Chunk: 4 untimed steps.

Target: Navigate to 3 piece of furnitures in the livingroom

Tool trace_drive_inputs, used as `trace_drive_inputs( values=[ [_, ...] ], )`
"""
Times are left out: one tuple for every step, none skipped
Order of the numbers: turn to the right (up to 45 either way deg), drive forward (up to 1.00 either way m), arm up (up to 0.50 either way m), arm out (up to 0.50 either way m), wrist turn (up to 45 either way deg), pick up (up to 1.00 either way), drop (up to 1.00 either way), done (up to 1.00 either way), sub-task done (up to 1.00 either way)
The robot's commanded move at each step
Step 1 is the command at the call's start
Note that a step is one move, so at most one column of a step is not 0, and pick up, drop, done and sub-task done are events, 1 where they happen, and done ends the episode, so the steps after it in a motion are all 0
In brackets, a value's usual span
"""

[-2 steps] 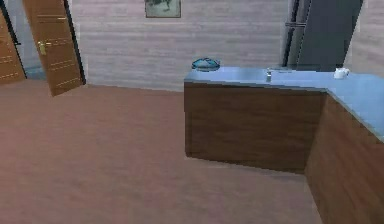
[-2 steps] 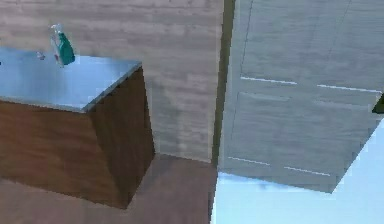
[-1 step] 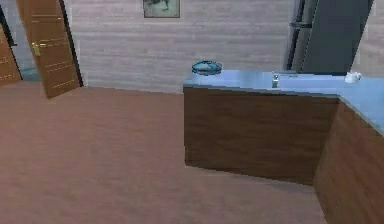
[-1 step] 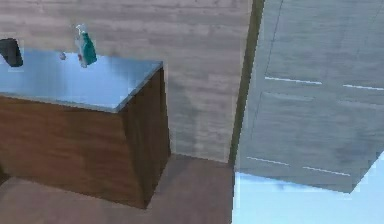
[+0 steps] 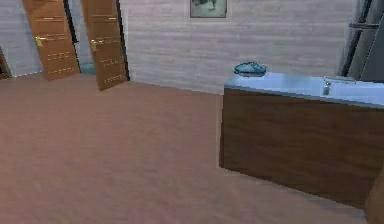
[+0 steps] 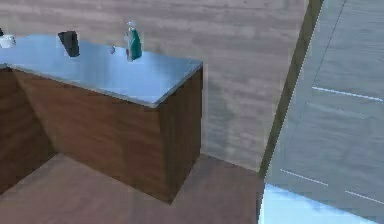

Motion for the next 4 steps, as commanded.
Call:
trace_drive_inputs(
  values=[
    [0.0,0.65,0.0,0.0,0.0,0.0,0.0,0.0,0.0],
    [-45.0,0.0,0.0,0.0,0.0,0.0,0.0,0.0,0.0],
    [-30.0,0.0,0.0,0.0,0.0,0.0,0.0,0.0,0.0],
    [0.0,0.65,0.0,0.0,0.0,0.0,0.0,0.0,0.0]
  ],
)
